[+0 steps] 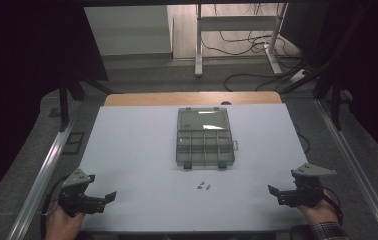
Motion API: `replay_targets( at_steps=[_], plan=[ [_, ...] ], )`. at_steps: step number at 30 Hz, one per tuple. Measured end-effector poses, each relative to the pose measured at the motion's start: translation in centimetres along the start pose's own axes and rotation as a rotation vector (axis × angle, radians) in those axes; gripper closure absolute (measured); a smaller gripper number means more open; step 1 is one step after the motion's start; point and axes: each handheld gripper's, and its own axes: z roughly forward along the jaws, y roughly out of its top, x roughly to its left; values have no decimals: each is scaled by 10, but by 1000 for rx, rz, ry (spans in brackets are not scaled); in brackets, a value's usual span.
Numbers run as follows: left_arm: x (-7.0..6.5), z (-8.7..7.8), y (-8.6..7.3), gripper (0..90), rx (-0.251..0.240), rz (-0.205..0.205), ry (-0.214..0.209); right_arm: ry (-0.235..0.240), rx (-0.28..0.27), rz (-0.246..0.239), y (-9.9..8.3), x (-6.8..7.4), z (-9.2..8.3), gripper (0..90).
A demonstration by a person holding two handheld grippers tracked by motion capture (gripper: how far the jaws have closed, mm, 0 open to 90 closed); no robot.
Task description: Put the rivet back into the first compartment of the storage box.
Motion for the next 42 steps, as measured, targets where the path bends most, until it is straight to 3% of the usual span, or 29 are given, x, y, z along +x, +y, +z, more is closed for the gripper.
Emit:
replay_targets(
  at_steps=[13, 21, 26, 30, 42],
  plan=[
    [-1, 0, 1, 0, 1, 20, -3, 18, -6, 0, 2, 1, 1, 0],
    [-3, -1, 4, 0, -8, 2, 7, 13, -8, -21, 2, 2, 3, 0],
    [-6, 0, 7, 0, 14, 8, 21, 11, -10, -25, 3, 3, 3, 0],
    [-10, 3, 12, 0, 25, 11, 5, 10, -8, -31, 3, 3, 3, 0],
    [-23, 17, 25, 0, 50, 65, -19, 3, -14, -32, 1, 2, 1, 0]
  ],
)
